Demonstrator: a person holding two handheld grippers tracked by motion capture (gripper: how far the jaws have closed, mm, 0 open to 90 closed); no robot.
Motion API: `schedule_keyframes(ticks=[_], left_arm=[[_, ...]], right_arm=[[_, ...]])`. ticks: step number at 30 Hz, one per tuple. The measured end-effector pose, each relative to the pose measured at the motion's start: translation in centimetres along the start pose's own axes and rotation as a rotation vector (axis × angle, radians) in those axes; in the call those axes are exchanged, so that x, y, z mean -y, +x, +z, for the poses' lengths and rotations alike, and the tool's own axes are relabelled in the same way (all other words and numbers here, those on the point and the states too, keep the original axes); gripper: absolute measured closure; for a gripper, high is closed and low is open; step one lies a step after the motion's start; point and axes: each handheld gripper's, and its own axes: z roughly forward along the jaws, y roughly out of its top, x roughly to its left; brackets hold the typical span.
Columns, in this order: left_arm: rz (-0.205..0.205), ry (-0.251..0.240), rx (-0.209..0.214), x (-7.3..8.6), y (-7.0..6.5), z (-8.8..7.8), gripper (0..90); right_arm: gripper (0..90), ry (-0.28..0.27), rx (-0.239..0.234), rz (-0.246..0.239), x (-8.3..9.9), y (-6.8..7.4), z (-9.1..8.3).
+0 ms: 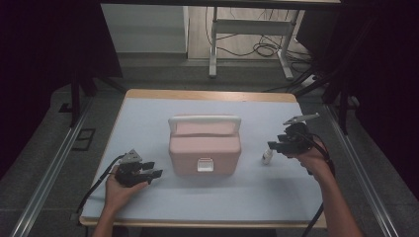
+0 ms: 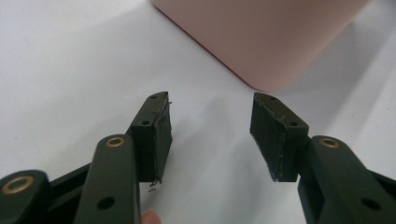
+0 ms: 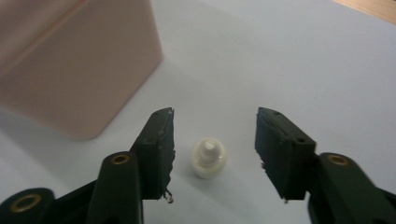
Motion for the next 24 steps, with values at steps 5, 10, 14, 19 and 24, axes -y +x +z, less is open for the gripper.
schedule_keyframes(ticks=[5,10,14,19,24], left_arm=[[0.0,-0.001,-0.003,0.0,-0.1,0.1,48.2],[0.003,-0.006,-0.002,0.0,-0.1,0.1,48.1],[0.003,-0.004,-0.003,0.0,-0.1,0.2,48.2],[0.002,-0.002,-0.004,0.0,-0.1,0.2,48.1],[0.004,0.0,-0.003,0.0,-0.1,0.3,48.1]], right_arm=[[53.7,-0.031,-0.061,-0.024,0.6,0.9,-0.1],[57.6,-0.076,-0.102,-0.023,1.5,1.7,0.4],[61.6,-0.101,-0.129,-0.019,2.4,2.3,1.0],[65.4,-0.124,-0.154,-0.011,3.8,2.9,1.9],[65.2,-0.126,-0.167,-0.01,5.3,3.5,2.9]])
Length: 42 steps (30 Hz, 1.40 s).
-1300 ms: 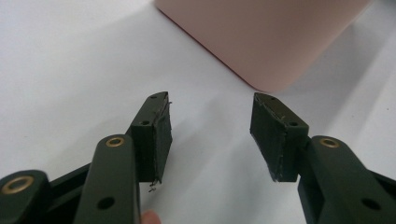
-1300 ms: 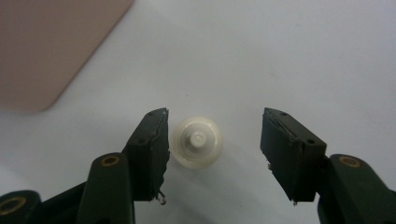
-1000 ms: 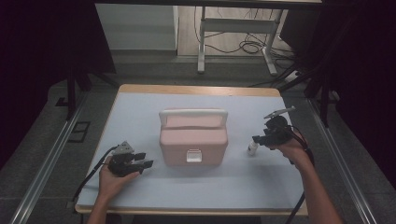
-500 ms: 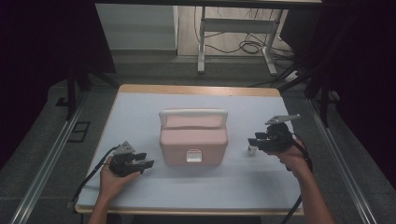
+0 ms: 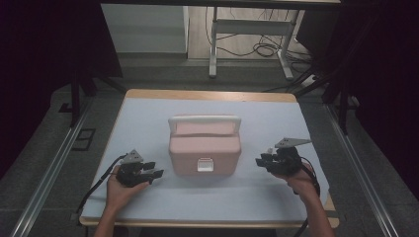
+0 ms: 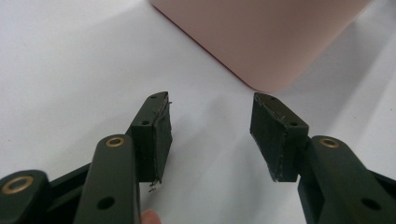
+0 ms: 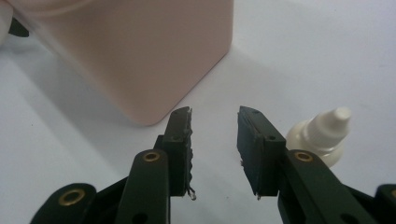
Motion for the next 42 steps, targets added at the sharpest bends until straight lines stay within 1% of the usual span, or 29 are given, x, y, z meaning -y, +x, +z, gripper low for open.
schedule_keyframes(ticks=[6,16,20,24,29,32,34,37,40,42], left_arm=[[-0.001,0.0,-0.001,0.0,0.0,0.1,48.1],[-0.004,-0.001,-0.005,0.0,-0.1,0.1,48.1],[-0.002,0.0,-0.006,0.0,-0.1,0.2,48.1],[0.003,-0.002,-0.006,0.0,-0.1,0.1,48.1],[0.009,-0.012,-0.009,-0.1,-0.4,-0.4,47.9],[0.013,-0.018,-0.005,-0.3,-0.6,-0.6,46.4],[0.014,-0.025,-0.003,-0.4,-0.7,-0.8,45.1],[0.035,-0.012,-0.012,-0.9,-0.8,-1.1,44.4],[0.047,-0.014,-0.01,-1.5,-0.5,-1.9,44.8],[0.052,-0.026,-0.013,-2.0,-0.3,-2.5,44.7]], right_arm=[[64.4,-0.023,-0.029,0.023,1.7,0.3,0.9],[63.2,-0.036,-0.053,0.033,3.6,0.4,2.2],[63.0,-0.032,-0.049,0.039,3.9,0.3,2.4],[62.8,-0.04,-0.049,0.041,4.0,0.3,2.2],[61.2,-0.045,-0.051,0.045,4.0,0.3,2.3],[59.7,-0.041,-0.055,0.036,4.1,0.4,2.4],[58.8,-0.039,-0.056,0.034,4.1,0.5,2.5],[57.0,-0.039,-0.065,0.034,4.3,0.7,2.6],[55.9,-0.031,-0.071,0.04,4.5,0.8,2.8],[55.8,-0.023,-0.08,0.044,4.7,0.7,3.0]])
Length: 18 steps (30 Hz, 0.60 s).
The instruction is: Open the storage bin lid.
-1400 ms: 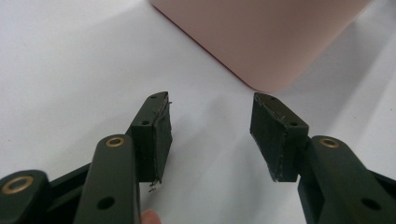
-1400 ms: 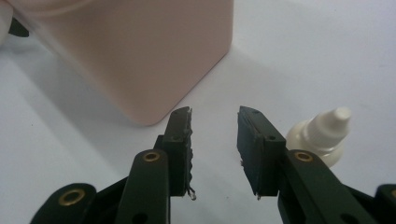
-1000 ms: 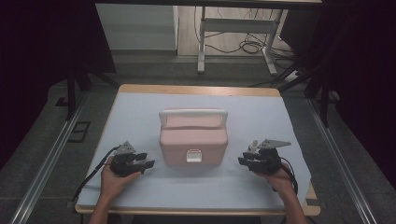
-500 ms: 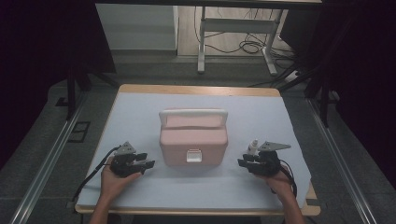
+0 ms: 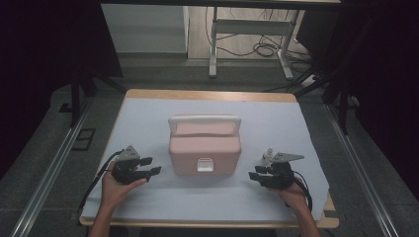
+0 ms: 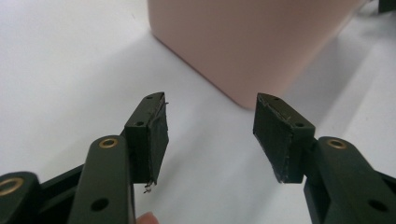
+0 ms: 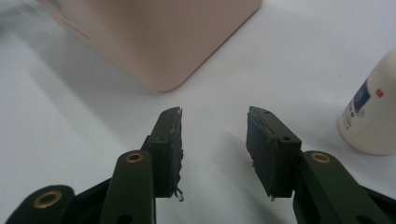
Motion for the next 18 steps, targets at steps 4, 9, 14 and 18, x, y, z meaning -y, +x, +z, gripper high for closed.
schedule_keyframes(ticks=[4,9,14,18], left_arm=[[0.035,0.013,-0.006,-1.5,0.5,-1.4,44.2],[0.083,0.005,0.036,-3.9,0.6,-2.9,43.6],[0.142,0.015,0.079,-6.6,1.0,-3.9,43.5],[0.151,0.021,0.095,-9.1,1.4,-4.1,42.5]], right_arm=[[53.9,-0.002,0.001,-0.003,0.2,0.0,0.0],[52.2,-0.007,0.006,-0.017,0.3,0.1,-0.1],[51.6,-0.004,0.008,-0.016,0.2,0.2,-0.2],[50.2,0.0,0.001,-0.013,0.3,0.2,-0.2]])
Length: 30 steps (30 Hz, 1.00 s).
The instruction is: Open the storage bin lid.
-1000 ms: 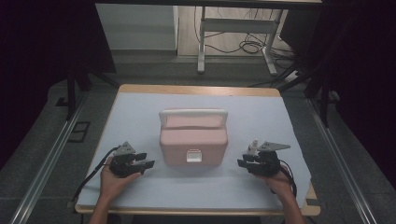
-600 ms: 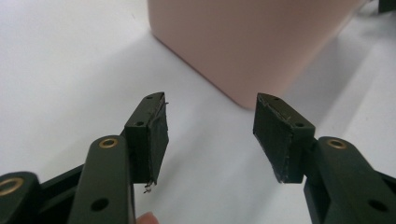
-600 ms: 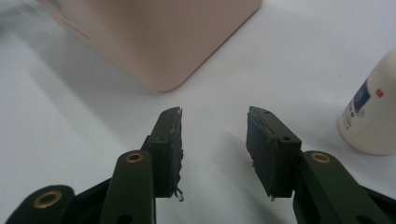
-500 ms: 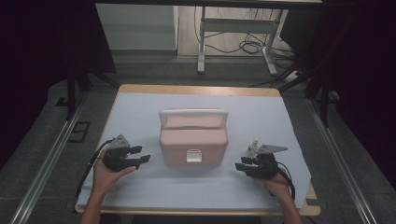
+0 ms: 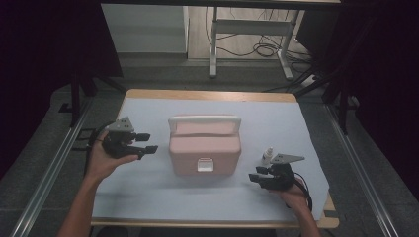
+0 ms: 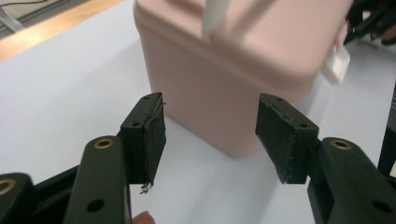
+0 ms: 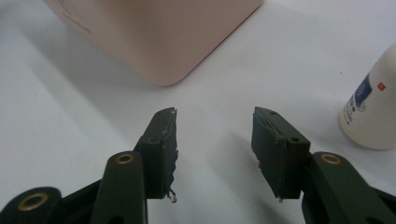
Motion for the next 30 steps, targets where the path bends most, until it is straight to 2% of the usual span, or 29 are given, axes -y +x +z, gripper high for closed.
schedule_keyframes(ticks=[4,8,11,20,30], left_arm=[[0.028,0.006,0.025,-2.4,0.6,-0.2,42.5],[0.074,0.034,0.046,-4.7,0.9,-0.5,41.3],[0.092,0.055,0.057,-6.0,1.1,-0.6,40.3],[0.153,0.091,0.081,-9.0,1.5,-0.7,40.6],[0.235,0.138,0.136,-11.6,1.3,-0.3,40.8]], right_arm=[[49.1,0.003,-0.003,0.003,0.0,0.0,0.0],[48.3,0.004,0.008,0.005,0.1,-0.1,-0.1],[48.0,0.004,0.013,0.004,0.2,-0.2,-0.1],[47.6,0.008,0.019,0.008,0.3,-0.1,-0.1],[47.6,0.012,0.023,0.008,0.4,-0.3,0.0]])
